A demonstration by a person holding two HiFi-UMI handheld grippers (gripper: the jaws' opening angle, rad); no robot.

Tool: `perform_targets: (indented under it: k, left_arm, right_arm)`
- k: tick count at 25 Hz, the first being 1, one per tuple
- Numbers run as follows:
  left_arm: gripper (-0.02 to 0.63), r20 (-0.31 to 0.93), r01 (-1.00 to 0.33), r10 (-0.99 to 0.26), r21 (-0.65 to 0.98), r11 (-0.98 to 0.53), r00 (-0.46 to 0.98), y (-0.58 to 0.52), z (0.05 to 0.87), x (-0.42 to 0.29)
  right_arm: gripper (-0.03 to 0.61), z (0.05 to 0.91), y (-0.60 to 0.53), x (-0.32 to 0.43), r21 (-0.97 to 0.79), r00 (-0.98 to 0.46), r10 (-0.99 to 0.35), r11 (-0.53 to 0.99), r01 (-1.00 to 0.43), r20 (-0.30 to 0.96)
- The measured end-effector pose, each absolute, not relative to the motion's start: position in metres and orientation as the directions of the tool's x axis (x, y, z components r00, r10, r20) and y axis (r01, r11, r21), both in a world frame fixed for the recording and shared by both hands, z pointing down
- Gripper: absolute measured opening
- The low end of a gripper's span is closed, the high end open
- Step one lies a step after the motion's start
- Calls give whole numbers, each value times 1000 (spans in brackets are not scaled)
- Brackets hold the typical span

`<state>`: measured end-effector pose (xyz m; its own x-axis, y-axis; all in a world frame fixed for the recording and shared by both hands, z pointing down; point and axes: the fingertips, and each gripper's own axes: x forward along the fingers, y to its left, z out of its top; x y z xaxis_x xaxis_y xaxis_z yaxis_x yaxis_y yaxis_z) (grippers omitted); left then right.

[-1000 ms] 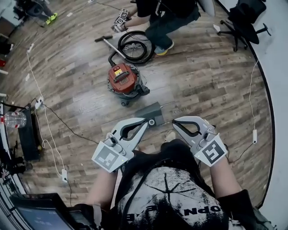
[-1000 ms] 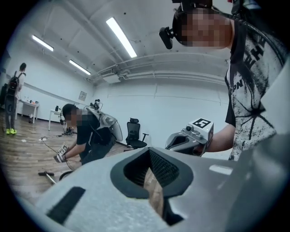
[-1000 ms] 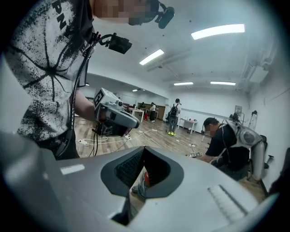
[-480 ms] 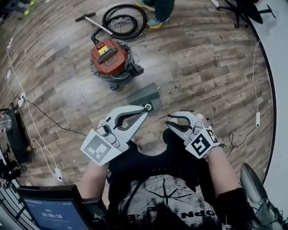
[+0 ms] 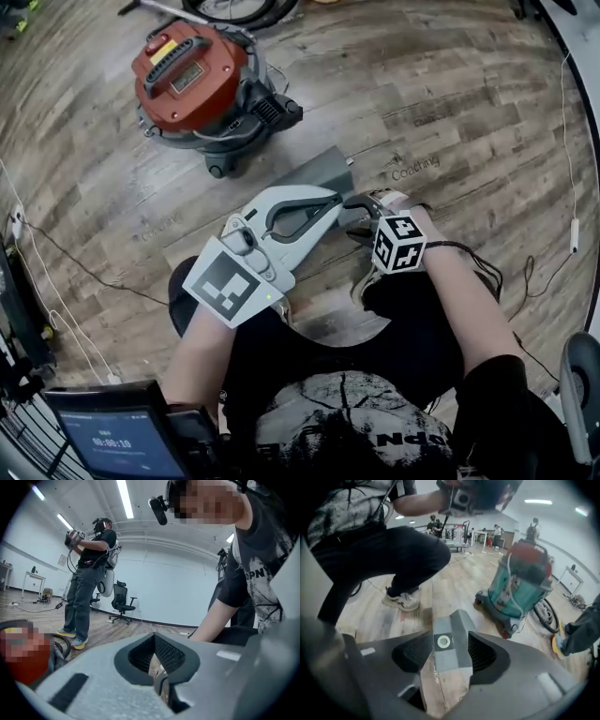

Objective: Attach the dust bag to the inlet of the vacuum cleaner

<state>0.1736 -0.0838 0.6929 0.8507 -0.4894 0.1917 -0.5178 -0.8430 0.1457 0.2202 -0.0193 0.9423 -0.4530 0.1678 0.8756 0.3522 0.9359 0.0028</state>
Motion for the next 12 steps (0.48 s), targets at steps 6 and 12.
perform_targets:
  k: [6, 12]
  left_arm:
    - [0, 203, -467, -430, 202, -861, 880, -73, 753, 177]
    - [0, 268, -482, -421, 233, -845, 867, -63, 789, 165]
  right_arm:
    - [261, 1097, 0, 264, -101, -199, 180, 930, 352, 963]
    - [279, 1172, 4, 295, -97, -92, 127, 956, 278, 988]
